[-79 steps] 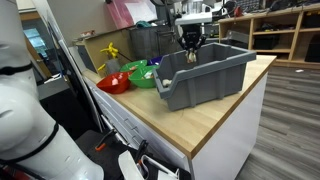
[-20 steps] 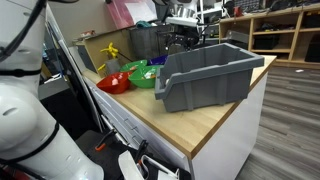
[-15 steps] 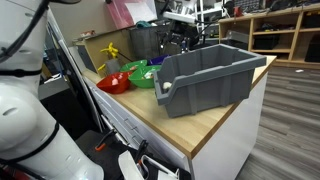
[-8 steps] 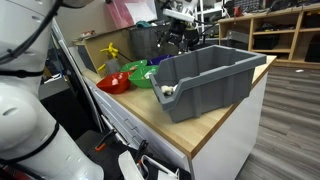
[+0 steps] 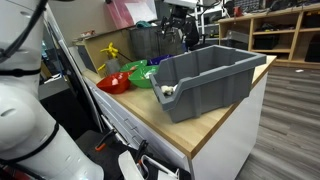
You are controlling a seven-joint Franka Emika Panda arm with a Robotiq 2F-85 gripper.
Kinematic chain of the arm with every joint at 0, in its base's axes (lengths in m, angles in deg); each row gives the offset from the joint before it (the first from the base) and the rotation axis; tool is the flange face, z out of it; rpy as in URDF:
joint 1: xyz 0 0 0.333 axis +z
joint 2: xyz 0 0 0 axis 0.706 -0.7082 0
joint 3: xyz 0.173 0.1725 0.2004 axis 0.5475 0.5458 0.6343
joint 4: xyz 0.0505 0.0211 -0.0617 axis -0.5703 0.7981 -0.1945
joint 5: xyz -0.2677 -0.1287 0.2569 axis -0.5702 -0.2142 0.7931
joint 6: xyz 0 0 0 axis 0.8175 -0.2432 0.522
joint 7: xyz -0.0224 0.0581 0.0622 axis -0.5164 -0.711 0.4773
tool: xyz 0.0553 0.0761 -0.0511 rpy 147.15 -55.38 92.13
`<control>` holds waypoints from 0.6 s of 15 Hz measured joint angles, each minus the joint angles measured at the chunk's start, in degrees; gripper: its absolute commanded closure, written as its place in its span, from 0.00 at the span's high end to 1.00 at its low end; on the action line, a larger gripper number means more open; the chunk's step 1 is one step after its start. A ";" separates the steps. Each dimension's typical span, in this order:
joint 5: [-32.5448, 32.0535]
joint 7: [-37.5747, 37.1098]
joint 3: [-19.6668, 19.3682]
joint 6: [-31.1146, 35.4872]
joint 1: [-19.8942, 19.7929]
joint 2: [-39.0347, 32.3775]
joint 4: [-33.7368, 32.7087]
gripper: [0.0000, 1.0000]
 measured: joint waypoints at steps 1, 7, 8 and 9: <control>0.08 -0.21 0.00 2.15 0.02 1.33 0.69 1.00; -0.66 -5.41 -0.75 9.32 0.13 14.15 7.53 1.00; -1.39 -6.72 -0.76 11.60 0.27 16.80 10.15 1.00; -2.22 -8.02 -0.76 13.99 0.50 19.19 13.02 1.00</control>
